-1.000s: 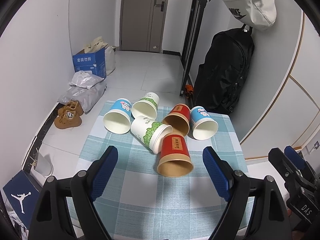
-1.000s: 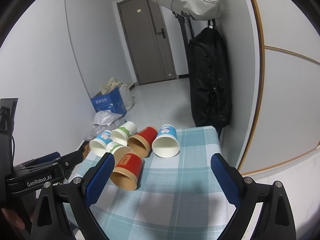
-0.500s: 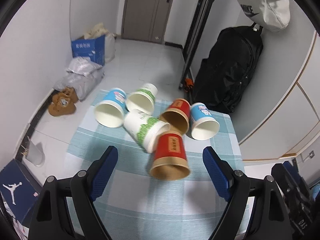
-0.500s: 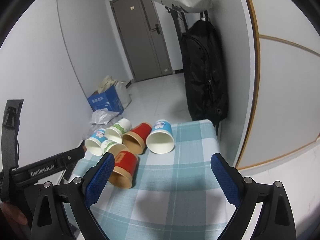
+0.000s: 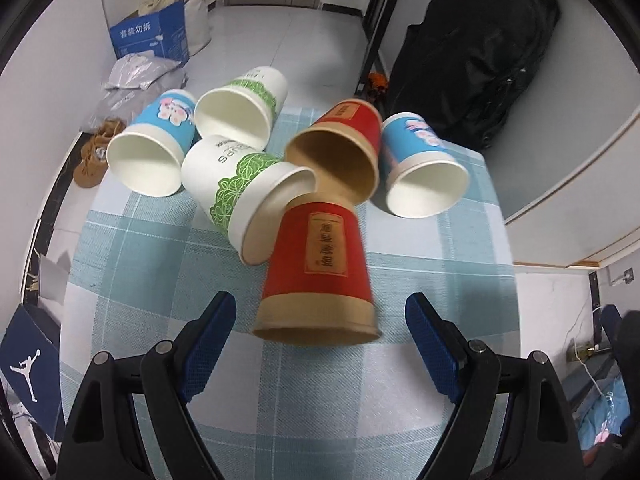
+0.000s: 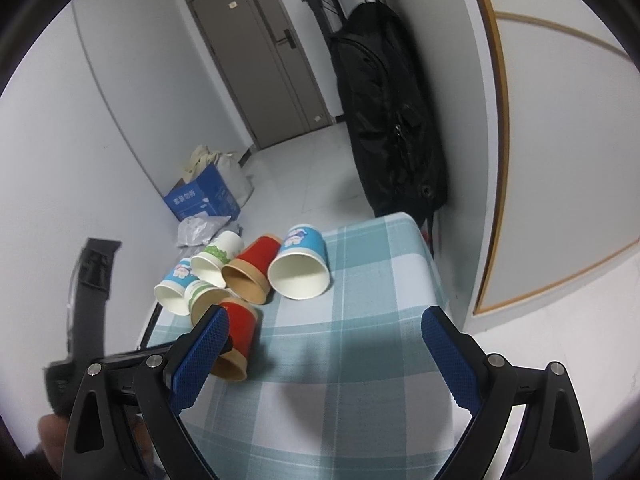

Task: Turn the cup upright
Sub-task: 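Close the left gripper on the red cup's brown base rim, then lift the red cup with the left gripper and tilt it base-up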

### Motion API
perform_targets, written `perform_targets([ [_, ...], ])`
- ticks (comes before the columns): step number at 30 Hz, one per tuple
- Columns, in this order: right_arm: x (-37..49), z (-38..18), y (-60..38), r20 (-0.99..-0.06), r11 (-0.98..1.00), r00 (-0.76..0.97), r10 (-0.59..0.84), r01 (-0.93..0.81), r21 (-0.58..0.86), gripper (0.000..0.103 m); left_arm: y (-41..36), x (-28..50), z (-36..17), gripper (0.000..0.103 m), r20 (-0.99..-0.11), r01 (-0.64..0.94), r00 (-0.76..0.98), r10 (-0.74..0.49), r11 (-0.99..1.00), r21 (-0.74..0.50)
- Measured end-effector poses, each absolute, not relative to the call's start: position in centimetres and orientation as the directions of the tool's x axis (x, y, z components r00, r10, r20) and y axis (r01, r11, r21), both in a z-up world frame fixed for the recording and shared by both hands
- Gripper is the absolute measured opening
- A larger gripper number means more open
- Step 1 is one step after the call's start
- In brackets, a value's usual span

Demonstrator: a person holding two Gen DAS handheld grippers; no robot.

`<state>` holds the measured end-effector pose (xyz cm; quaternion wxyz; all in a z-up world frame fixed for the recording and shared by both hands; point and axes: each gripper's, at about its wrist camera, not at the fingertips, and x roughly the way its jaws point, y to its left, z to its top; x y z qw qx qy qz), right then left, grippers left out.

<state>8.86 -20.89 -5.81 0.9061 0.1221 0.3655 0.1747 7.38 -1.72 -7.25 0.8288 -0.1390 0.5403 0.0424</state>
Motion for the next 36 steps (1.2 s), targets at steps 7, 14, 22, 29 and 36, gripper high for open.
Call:
perform_targets([
  [7, 9.2, -6.2, -21.3, -0.634, 0.896, 0.647, 0.424, -0.198, 0.396, 0.098, -1.7, 8.3, -8.3, 0.083, -0.913, -0.243, 0.399, -0.083, 0.951, -0.193],
  [14, 9.0, -6.1, -21.6, -0.634, 0.898, 0.648, 0.421, -0.202, 0.39, 0.098, -2.4, 8.5, -8.5, 0.061, -0.927, -0.212, 0.369, -0.073, 0.964, -0.16],
  [22, 8.9, -5.9, -21.4, -0.632, 0.9, 0.652, 0.419, -0.203, 0.387, 0.098, -2.5, 8.1, -7.4, 0.059, -0.914, -0.185, 0.395, -0.098, 0.966, -0.183],
  [29, 8.5, -5.8, -21.0, -0.632, 0.909, 0.662, 0.403, -0.21, 0.36, 0.097, -2.8, 7.0, -6.1, 0.059, -0.891, -0.142, 0.432, -0.14, 0.965, -0.22],
  [36, 8.1, -5.6, -20.9, -0.622, 0.915, 0.68, 0.387, -0.203, 0.347, 0.097, -2.8, 5.4, -4.4, 0.059, -0.862, -0.101, 0.481, -0.157, 0.967, -0.233],
])
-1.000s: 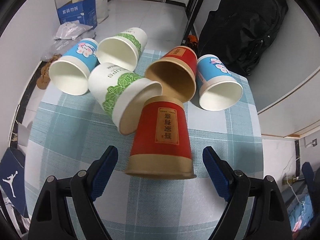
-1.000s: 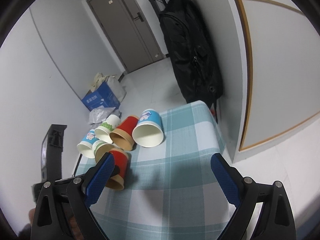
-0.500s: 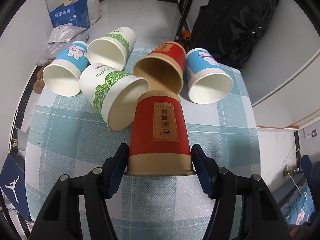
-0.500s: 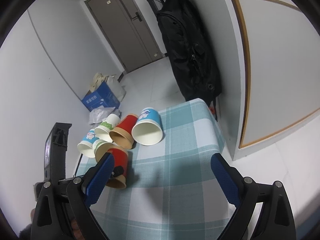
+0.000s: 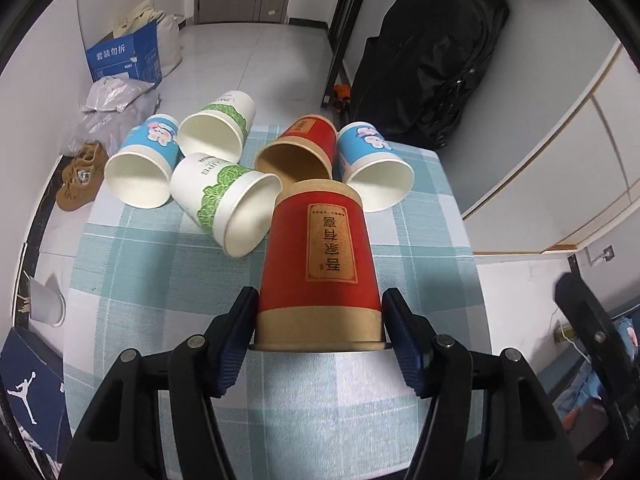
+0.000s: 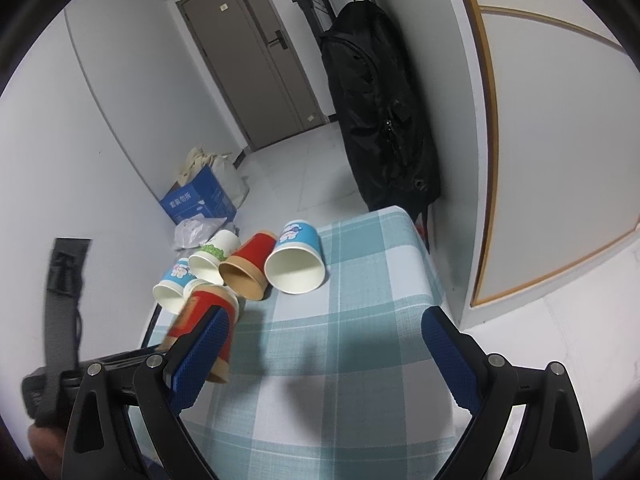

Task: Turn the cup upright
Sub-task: 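Lift the red cup with the left gripper and tilt it base-up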

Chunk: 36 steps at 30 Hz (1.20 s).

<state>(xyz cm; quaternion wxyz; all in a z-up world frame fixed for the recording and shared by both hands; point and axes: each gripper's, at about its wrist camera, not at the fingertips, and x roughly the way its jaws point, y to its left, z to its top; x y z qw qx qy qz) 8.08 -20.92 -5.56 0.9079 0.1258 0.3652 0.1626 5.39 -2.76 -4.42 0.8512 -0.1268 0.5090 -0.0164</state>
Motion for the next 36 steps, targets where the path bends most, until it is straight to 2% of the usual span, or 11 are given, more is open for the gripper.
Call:
perform_targets([
  [19, 5.9, -5.9, -16.4, -0.626, 0.927, 0.685, 0.373, -0.255, 0.274, 0.097, 1.2, 0.0, -0.8, 0.058, -0.778, -0.038, 0.586, -0.225, 0.952, -0.303],
  [26, 5.2, -6.0, -13.3, -0.623, 0.918, 0.675, 0.396, -0.298, 0.262, 0.097, 3.7, -1.2, -1.4, 0.058, -0.771, -0.062, 0.593, -0.234, 0.941, -0.334],
  [36, 5.2, -6.9, -9.2, -0.642, 0.906, 0.643, 0.418, -0.342, 0.248, 0.097, 5.2, -1.8, -4.1, 0.058, -0.803, -0.099, 0.54, -0.255, 0.927, -0.361],
])
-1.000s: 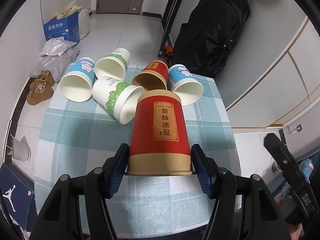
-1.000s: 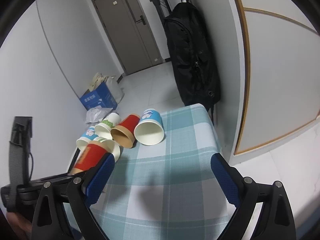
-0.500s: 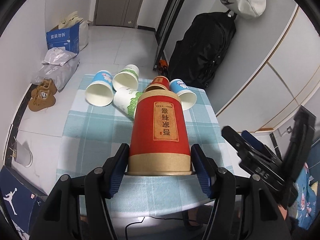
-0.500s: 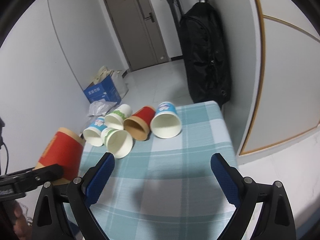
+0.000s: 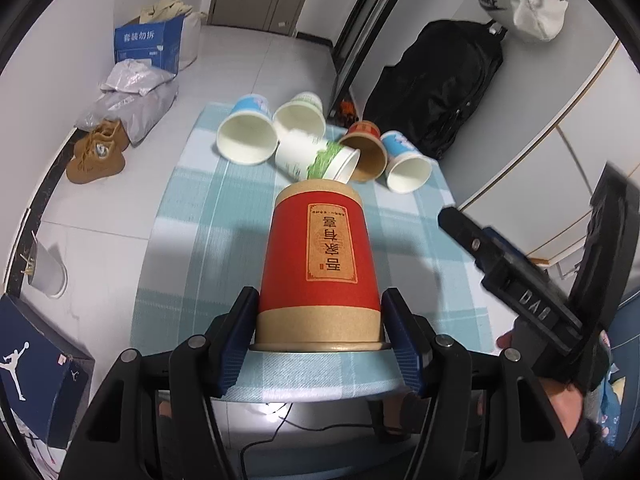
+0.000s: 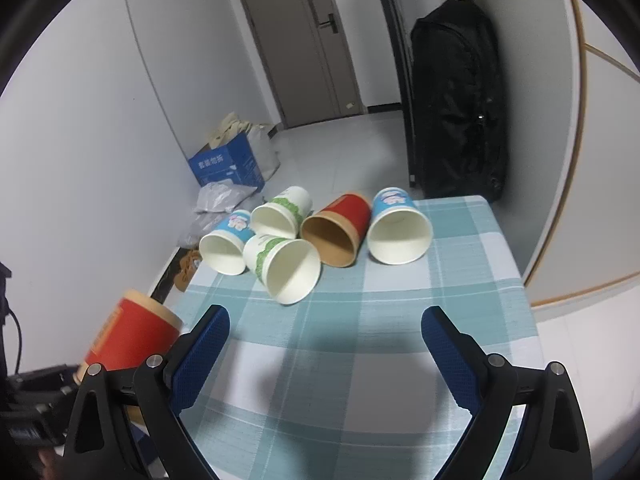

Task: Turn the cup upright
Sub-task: 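Lift the red cup with the left gripper and tilt it base-up, then set the red cup mouth-down on the cloth and open the left gripper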

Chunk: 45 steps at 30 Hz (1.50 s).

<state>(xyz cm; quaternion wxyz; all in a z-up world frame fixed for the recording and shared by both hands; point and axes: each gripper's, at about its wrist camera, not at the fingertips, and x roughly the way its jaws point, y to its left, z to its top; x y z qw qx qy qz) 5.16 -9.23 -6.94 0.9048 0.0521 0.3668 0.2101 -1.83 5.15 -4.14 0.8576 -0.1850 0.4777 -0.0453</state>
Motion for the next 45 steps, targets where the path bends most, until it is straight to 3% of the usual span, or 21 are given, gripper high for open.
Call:
perform_targets([
  [17, 5.9, -8.0, -9.8, -0.676, 0.915, 0.619, 0.399, -0.32, 0.246, 0.097, 4.8, -1.0, -7.9, 0.059, -0.847, -0.125, 0.453, -0.276, 0.922, -0.367],
  [22, 5.9, -7.9, -9.9, -0.678, 0.911, 0.612, 0.407, -0.323, 0.256, 0.097, 3.9, -0.7, -8.7, 0.062, -0.874, -0.121, 0.422, -0.241, 0.941, -0.318],
  [29, 5.5, -7.6, -10.4, -0.674, 0.908, 0.611, 0.415, -0.332, 0.257, 0.097, 4.0, -0.8, -8.8, 0.079, -0.879, -0.129, 0.42, -0.224, 0.945, -0.302],
  [45, 4.9, -7.4, -12.9, -0.676, 0.907, 0.605, 0.421, -0.297, 0.299, 0.097, 3.2, -1.6, -4.7, 0.079, -0.818, -0.07, 0.535, -0.211, 0.954, -0.292],
])
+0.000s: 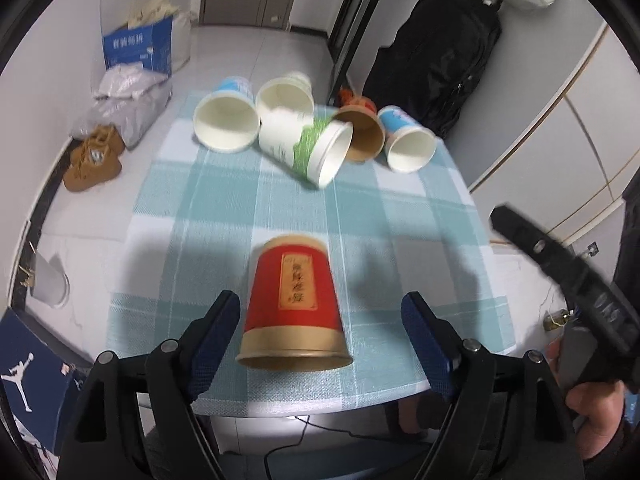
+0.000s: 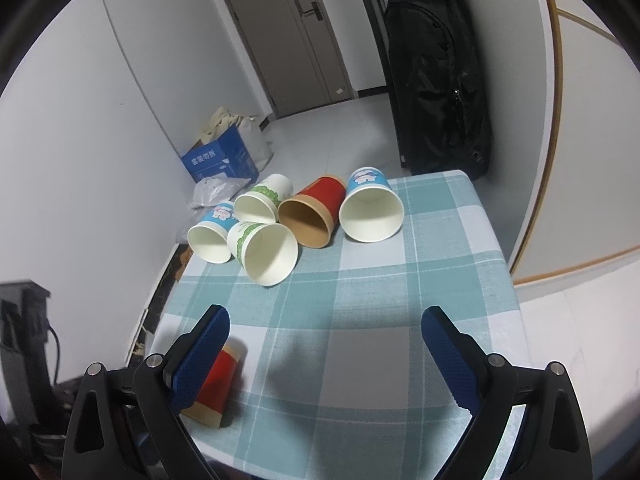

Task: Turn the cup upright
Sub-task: 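Set the red cup mouth-down on the cloth and open the left gripper, then move the right gripper to the mouth-down red cup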

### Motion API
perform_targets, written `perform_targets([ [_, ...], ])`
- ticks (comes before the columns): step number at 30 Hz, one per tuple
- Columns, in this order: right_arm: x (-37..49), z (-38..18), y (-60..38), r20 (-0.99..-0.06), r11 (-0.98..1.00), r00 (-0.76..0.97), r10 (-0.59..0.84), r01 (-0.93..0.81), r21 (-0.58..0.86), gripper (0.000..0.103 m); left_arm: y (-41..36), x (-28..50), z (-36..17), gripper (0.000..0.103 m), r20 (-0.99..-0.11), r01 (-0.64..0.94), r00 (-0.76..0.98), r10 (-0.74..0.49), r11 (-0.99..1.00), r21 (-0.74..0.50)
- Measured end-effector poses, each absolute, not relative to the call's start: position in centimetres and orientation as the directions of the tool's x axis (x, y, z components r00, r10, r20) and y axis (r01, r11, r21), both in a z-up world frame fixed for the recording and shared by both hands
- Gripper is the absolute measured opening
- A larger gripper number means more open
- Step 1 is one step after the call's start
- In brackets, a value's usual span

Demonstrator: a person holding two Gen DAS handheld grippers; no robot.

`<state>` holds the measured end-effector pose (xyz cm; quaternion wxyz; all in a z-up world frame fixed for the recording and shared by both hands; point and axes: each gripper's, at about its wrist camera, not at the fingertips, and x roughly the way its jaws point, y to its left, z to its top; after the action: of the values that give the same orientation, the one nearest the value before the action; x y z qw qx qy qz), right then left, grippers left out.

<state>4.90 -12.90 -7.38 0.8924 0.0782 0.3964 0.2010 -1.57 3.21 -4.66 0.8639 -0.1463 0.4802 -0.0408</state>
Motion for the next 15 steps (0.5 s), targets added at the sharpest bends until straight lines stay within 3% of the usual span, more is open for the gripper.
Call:
perform_targets([
  [4, 4.7, -7.4, -13.2, -0.679, 0.909, 0.604, 0.417, -0.294, 0.297, 0.097, 3.4, -2.1, -2.9, 0.079, -0.792, -0.076, 0.591, -0.152, 0.967, -0.243],
  [15, 2.9, -6.2, -12.7, -0.643, 0.893, 0.622, 0.448, -0.352, 0.281, 0.097, 6.8, -2.9, 0.1, 0.079, -0.723, -0.152, 0.676, -0.146, 0.932, -0.33],
])
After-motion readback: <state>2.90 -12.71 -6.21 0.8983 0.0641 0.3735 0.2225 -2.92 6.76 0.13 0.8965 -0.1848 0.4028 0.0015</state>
